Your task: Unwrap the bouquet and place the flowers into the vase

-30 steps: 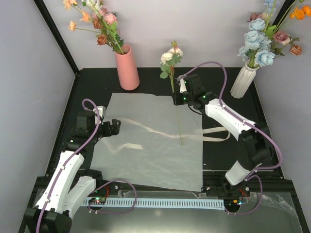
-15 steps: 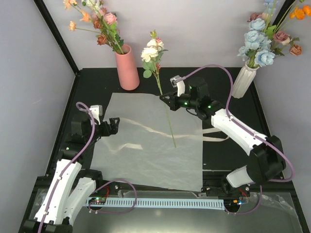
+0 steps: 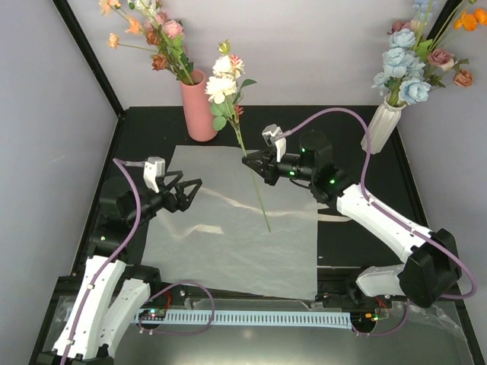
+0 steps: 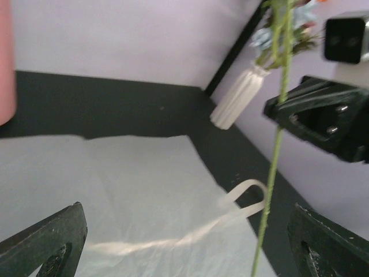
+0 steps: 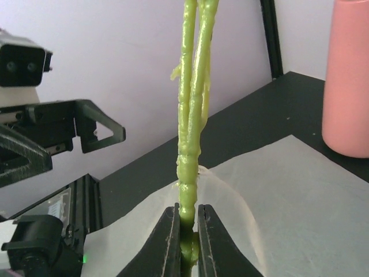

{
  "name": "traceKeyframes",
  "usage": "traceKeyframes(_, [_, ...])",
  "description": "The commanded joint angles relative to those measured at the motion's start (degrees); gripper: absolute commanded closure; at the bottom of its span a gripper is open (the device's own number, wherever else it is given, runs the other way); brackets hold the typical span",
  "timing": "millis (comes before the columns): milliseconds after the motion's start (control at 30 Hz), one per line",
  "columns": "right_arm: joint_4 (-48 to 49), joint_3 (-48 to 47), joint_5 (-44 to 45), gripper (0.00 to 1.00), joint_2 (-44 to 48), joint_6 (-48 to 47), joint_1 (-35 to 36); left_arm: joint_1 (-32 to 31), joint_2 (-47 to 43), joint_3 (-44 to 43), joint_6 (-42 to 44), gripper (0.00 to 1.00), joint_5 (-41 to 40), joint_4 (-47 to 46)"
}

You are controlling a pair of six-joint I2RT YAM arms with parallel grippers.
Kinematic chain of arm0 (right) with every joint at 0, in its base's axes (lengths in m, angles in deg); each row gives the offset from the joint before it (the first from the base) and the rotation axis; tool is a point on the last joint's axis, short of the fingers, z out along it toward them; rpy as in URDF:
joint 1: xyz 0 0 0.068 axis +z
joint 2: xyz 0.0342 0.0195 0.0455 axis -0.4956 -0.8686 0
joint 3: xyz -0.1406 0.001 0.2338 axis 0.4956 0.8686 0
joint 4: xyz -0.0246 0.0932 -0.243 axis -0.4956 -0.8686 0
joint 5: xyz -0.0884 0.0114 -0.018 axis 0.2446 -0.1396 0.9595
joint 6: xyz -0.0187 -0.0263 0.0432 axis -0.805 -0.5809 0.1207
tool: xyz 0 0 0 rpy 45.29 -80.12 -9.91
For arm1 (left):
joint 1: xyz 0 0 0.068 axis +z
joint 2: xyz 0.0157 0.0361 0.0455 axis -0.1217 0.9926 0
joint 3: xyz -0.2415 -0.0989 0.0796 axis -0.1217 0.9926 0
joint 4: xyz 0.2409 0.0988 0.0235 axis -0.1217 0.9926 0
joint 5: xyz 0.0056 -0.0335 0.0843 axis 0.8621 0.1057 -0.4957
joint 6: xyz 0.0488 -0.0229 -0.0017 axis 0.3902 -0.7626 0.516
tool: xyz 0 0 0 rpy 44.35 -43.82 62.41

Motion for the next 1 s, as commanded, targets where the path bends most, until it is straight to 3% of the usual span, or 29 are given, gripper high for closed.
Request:
traceKeyframes(0, [2.15,0.76,-1.42,0.98,2.35,-3.04,1.79,-1.58,0.76,-1.46,-3.77,0.04,8.45,-10.47])
traceKeyframes(500, [1.64,1.12,-4.79,0.98,5.39,-6.25,6.64,-14.99,6.29,-3.28,-3.60,0.17,6.55,-25.53])
traceKeyframes(967, [1.36,0.86,-4.48,0.98,5.96,-6.59,9.37,-19.61,12.22,-8.23,-3.04,0.44,-0.57,-33.59])
